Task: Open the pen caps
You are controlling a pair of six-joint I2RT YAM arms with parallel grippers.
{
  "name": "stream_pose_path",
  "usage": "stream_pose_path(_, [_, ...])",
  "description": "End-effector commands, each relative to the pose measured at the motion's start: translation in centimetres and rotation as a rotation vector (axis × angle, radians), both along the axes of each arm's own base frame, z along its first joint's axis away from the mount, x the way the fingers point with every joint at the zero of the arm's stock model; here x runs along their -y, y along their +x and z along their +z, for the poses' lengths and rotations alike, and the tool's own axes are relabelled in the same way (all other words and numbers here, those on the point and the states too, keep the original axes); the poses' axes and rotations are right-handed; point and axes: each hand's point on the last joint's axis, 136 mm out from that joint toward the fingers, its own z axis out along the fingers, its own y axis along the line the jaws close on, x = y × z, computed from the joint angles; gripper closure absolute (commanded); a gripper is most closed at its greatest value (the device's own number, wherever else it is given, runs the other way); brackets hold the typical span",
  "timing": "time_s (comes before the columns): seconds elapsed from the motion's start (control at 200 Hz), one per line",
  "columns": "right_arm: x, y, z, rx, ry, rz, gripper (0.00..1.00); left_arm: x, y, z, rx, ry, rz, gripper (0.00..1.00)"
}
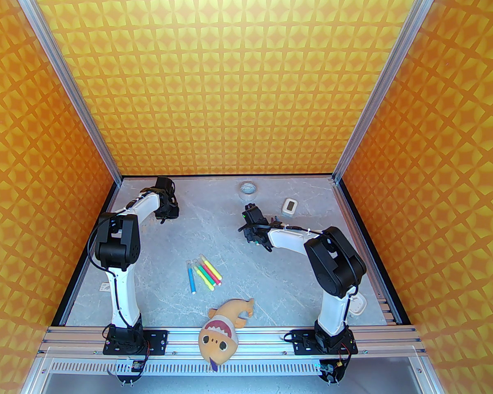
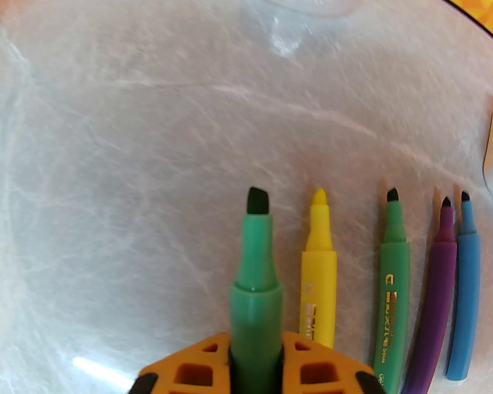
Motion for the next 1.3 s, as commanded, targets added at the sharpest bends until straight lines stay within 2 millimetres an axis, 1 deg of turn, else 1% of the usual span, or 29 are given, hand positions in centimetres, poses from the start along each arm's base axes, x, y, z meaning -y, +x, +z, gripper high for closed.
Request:
stream_pose_path(0.0, [0.2,0.5,-0.2,-0.004,-0.005,-0.032,0.99,-0.8,0.4,-0.9,-0.017,0.027,-0.003,0.9])
stream_pose_path(0.235, [0.5,0.6,-0.9,-0.017,-0.019,-0.046,0.97,-1.3,0.2,-2.2,-0.042,0.034,-0.005,0.84])
stream_pose_path(0.39, [0.7,0.7,-1.3,-0.028,-0.02,-0.059,0.94,-1.3,0.0,-2.7,-0.052,0.035,-0.004,0.8])
stream_pose_path(0.46, [0.8,0.6,-1.4,-0.032,-0.022,-0.061,0.92,-1.3,0.0,-2.7,-0.05,0.034,-0.004,0.77])
stream_pose_path(0.605, [1.0,0.6,-1.6,-0.036,-0.024,-0.065,0.9,-1.3,0.0,-2.8,-0.054,0.034,-0.002,0.75])
stream_pose_path(0.755, [0.9,0.5,-1.6,-0.037,-0.023,-0.061,0.87,-1.3,0.0,-2.4,-0.05,0.032,-0.002,0.72])
stream_pose_path(0.93, [0.9,0.5,-1.3,-0.034,-0.02,-0.057,0.84,-1.2,-0.1,-2.1,-0.048,0.024,-0.007,0.71])
stream_pose_path(1.07, [0.8,0.5,-0.9,-0.03,-0.013,-0.054,0.82,-0.6,-0.1,-0.5,-0.017,-0.008,-0.015,0.68])
stream_pose_path(1.295, [0.8,0.5,-0.3,-0.026,-0.015,-0.049,0.79,0.2,-0.2,3.4,0.056,-0.061,-0.029,0.65])
